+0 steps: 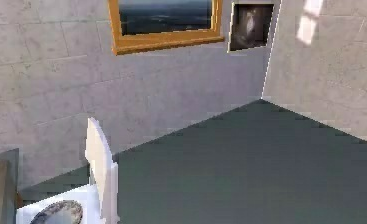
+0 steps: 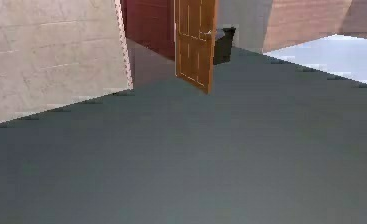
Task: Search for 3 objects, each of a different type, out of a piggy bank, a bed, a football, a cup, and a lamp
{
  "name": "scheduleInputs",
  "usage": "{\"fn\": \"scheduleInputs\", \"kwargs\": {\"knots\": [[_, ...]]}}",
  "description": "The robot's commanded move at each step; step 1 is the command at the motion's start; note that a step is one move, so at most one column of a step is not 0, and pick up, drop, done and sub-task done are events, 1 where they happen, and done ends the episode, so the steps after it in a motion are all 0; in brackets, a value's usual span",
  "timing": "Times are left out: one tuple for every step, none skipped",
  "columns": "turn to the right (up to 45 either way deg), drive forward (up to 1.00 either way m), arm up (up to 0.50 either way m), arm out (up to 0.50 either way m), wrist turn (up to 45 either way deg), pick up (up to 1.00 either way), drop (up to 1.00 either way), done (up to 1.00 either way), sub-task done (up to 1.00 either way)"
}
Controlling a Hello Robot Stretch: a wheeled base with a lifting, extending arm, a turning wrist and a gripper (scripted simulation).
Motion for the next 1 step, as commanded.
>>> {"fn": "scheduleInputs", "kwargs": {"knots": [[-45.0,0.0,0.0,0.0,0.0,0.0,0.0,0.0,0.0]]}}
